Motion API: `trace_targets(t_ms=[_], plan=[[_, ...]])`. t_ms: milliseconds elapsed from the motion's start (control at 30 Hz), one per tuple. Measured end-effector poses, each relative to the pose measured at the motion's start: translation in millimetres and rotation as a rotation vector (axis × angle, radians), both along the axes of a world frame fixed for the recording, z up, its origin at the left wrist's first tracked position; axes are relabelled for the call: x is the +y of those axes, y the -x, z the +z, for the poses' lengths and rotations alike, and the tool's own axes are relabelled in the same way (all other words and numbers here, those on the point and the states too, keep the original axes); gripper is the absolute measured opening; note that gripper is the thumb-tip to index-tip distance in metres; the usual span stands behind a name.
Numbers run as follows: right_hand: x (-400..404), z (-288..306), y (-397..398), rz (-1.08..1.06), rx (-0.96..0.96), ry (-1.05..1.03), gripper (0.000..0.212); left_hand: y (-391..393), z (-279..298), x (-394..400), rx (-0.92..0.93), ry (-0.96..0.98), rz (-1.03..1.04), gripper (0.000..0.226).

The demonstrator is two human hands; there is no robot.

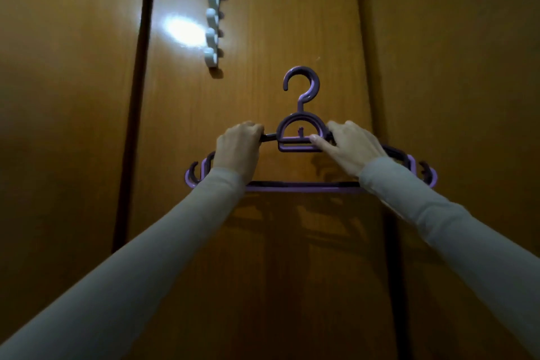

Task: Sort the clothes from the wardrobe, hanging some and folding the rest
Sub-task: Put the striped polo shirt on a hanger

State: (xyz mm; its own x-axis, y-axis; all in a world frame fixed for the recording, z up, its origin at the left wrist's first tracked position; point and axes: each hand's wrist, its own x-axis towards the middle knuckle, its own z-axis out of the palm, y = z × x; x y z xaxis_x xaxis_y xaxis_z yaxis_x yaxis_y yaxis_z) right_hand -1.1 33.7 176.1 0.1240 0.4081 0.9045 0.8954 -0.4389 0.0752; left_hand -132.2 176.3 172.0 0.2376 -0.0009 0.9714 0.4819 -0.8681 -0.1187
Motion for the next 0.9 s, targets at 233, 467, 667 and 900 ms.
trace_targets(t_ms=[233, 467, 667, 900], plan=[[-125, -63, -47, -0.145, 0.002, 0.068, 0.032, -70, -60, -101, 0.135, 0.101, -0.19, 0.015], [-261, -131, -90, -0.382, 0.231, 0.174, 0.033, -148, -130, -222, 0.272, 0.222, -0.432, 0.012], [-380, -189, -108, -0.602, 0.384, 0.205, 0.035, -203, -190, -336, 0.42, 0.353, -0.619, 0.008], [-499, -245, -117, -0.867, 0.488, 0.265, 0.041, -253, -254, -450, 0.615, 0.436, -0.852, 0.008]])
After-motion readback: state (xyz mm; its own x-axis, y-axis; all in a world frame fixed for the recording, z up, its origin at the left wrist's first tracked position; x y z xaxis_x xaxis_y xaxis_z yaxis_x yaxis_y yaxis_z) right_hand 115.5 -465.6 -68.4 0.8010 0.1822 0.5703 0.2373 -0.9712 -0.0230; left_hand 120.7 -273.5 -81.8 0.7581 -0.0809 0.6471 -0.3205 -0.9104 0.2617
